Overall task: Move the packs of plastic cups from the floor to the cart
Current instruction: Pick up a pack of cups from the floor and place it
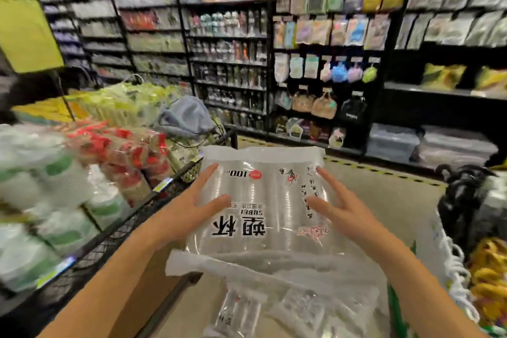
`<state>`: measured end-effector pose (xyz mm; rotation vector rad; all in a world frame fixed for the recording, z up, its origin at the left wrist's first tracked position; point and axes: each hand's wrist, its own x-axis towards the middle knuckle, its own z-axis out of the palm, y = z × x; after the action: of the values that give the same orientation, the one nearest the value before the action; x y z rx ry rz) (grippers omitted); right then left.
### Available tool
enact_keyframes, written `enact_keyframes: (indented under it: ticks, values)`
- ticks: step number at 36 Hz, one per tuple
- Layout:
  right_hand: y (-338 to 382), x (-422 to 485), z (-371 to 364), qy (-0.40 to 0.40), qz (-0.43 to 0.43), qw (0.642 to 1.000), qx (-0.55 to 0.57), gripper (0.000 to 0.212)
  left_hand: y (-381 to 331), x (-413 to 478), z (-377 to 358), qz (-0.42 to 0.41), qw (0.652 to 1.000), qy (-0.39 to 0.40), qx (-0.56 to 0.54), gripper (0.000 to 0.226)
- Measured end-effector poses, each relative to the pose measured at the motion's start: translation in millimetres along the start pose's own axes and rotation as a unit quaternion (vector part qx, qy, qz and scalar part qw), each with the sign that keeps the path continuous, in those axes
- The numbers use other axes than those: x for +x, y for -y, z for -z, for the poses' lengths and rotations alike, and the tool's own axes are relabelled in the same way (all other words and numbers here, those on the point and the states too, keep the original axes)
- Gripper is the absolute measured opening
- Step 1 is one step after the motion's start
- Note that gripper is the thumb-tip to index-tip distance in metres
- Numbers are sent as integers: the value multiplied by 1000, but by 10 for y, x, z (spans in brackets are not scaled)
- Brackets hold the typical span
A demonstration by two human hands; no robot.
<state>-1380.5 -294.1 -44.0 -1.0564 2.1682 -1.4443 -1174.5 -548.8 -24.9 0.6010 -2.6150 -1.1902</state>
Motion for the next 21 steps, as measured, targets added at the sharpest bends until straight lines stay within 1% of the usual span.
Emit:
enact_keyframes:
  ticks: [4, 6, 10, 16, 18, 21]
  values:
    - [290, 220, -29, 71, 20, 997, 24, 70, -148, -272, 176, 44, 997, -67, 13, 78]
    - [418, 331, -77, 105, 34, 994, 26, 69, -197, -444, 240, 85, 991, -98, 9, 79]
    - [647, 537, -310, 185, 67, 980, 38, 68, -231, -852, 339, 136, 977, -165, 5, 81]
    - [930, 666, -920, 296, 133, 945, 40, 68, -240, -1595, 413, 233, 938, -255, -2, 81]
    - [1037, 653, -1176, 327, 163, 930, 35, 69, -206, -1892, 449, 267, 921, -284, 0, 83]
    - [1226, 582, -1595, 383, 194, 902, 39, 69, -153, -2387, 497, 305, 895, -324, -32, 91]
